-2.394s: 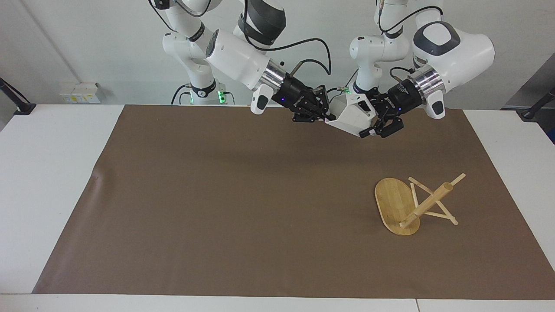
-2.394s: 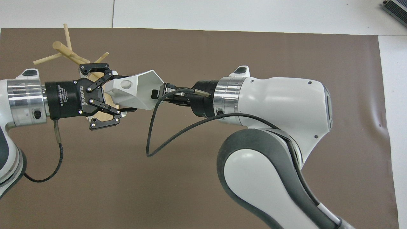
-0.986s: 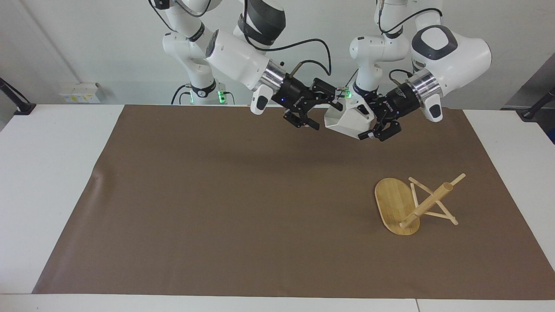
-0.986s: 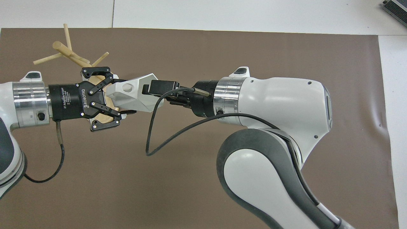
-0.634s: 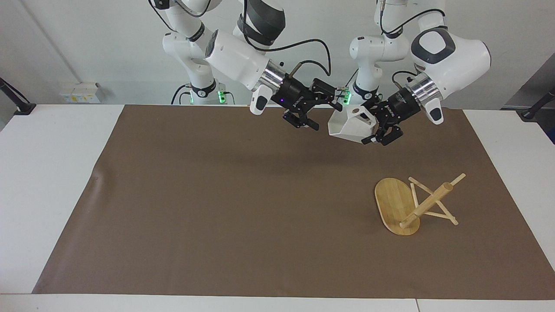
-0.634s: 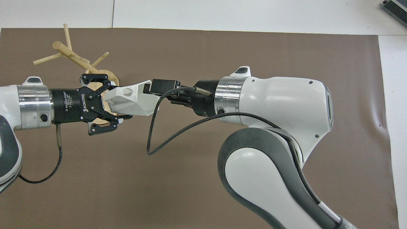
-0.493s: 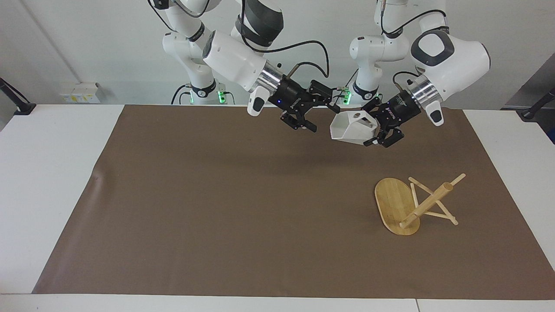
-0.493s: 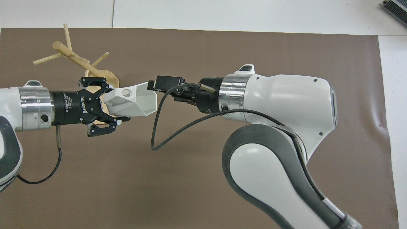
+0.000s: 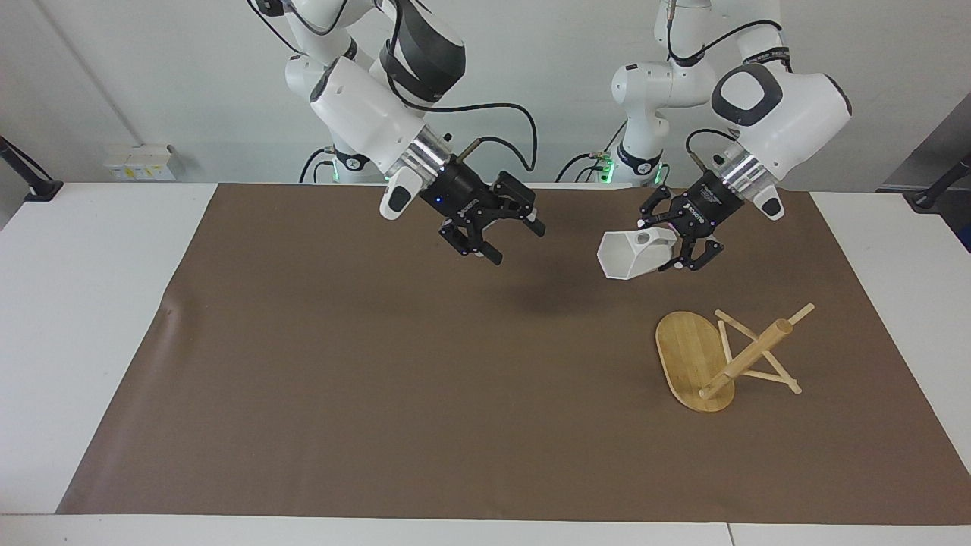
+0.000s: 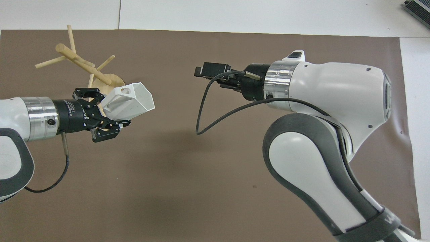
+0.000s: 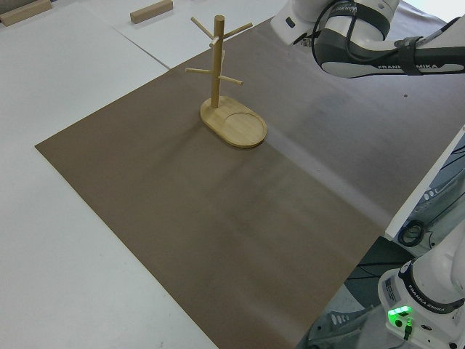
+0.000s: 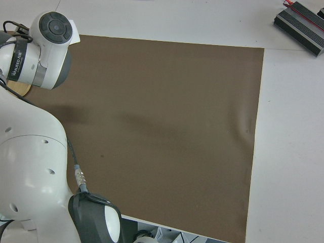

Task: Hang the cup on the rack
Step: 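Move the mug onto a peg while the right gripper withdraws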

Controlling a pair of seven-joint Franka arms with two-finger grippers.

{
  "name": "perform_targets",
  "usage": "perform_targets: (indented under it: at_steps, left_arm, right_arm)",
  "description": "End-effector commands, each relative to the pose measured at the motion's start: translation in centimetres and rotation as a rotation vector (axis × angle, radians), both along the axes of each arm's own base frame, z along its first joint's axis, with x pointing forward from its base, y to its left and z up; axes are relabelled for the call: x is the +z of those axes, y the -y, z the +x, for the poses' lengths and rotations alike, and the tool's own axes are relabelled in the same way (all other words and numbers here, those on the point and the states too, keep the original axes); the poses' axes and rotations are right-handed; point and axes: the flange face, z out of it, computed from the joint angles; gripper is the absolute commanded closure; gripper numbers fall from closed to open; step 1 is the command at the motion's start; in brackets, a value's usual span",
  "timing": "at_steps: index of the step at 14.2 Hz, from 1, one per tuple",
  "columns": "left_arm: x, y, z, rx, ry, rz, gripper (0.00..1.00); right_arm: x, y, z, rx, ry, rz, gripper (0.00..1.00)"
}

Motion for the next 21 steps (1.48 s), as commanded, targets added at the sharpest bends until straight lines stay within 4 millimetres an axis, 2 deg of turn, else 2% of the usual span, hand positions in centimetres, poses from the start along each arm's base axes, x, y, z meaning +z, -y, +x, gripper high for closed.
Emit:
perform_targets:
  at_steps: [1, 4, 7, 10, 14, 18, 21]
  left_arm:
    - [-0.7, -0.4, 0.1, 0.105, -0.003, 0.02, 1.0]
    - [-1.7, -1.4, 1.1, 0.187, -0.008, 0.018, 1.0]
    - [-2.9, -2.2, 2.4, 0.263, 0.003, 0.023, 1.0]
    - [-3.9, -2.5, 3.3, 0.342, 0.003, 0.021, 1.0]
    - [-4.1, -2.6, 3.9, 0.428, 0.012, 0.008, 1.0]
    - [-4.5, -2.8, 4.3, 0.47, 0.014, 0.003, 1.0]
    - [-5.2, -3.0, 4.5, 0.492, 0.002, 0.003, 1.0]
  right_arm:
    - [-0.4, 2.3, 0.4, 0.018, 0.011, -0.109, 0.0]
    - [-0.5, 5.4, 1.1, 0.059, 0.002, -0.271, 0.0]
    - [0.9, 8.2, 1.5, 0.095, -0.026, -0.41, 0.0]
    - [1.4, 10.9, 1.7, 0.126, -0.064, -0.559, 0.0]
    - [1.9, 13.6, 1.7, 0.131, -0.12, -0.643, 0.0]
    - [3.9, 16.8, 1.7, 0.131, -0.169, -0.766, 0.0]
    - [5.4, 19.4, 1.3, 0.116, -0.231, -0.776, 0.0]
